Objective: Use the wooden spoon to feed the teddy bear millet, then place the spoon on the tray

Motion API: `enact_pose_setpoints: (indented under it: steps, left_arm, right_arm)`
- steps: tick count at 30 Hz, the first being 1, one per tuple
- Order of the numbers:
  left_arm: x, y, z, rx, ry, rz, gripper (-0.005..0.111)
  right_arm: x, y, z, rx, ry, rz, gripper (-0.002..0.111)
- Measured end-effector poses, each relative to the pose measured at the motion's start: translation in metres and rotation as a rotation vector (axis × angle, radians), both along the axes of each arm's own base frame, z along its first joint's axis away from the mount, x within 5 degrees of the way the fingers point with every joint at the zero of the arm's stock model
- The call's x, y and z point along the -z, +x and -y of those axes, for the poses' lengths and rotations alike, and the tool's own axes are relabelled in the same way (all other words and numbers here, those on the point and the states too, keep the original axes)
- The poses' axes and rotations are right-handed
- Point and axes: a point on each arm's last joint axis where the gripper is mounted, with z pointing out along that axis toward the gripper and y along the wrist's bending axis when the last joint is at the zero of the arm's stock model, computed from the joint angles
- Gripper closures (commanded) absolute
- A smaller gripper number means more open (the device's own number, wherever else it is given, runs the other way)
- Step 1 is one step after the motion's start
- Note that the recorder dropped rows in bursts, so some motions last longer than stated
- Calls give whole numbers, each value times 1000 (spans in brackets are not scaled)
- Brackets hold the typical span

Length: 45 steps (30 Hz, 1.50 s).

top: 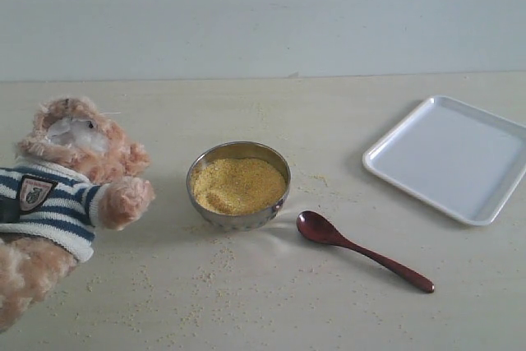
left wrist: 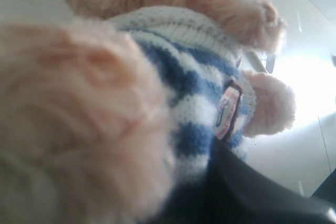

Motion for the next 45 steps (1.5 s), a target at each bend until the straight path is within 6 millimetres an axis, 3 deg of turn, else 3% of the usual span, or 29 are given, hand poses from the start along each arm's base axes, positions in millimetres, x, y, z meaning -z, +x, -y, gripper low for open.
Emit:
enact_pose_setpoints:
  steps: [3,6,8,12,14,16,20,26,29,40,45]
  left_arm:
    - [0,0,0,0,0,0,102]
    - [0,0,0,0,0,0,102]
    - [0,0,0,0,0,0,102]
    - [0,0,0,0,0,0,102]
    - [0,0,0,0,0,0,102]
    - [0,0,0,0,0,0,102]
    - [0,0,0,0,0,0,102]
    - [0,0,0,0,0,0,102]
    - [0,0,0,0,0,0,102]
    - [0,0,0,0,0,0,102]
    - [0,0,0,0,0,0,102]
  right_arm:
    - [-1,0,-1,-20,24,-17,108]
    - [-14,-1,-5,-55,-76,-92,106]
    - [-32,1,-8,-79,-210,-177,98]
    - [-63,16,-21,-203,-610,-372,70]
    - [-72,31,-34,-318,-774,-482,59]
    - [-75,50,-50,-415,-908,-574,55]
    - [-59,87,-75,-504,-1119,-729,56]
    - [-5,128,-100,-600,-1313,-816,55]
    - [17,138,-107,-629,-1353,-805,56]
    - [67,154,-119,-778,-1482,-869,56]
    - [76,171,-118,-809,-1475,-986,56]
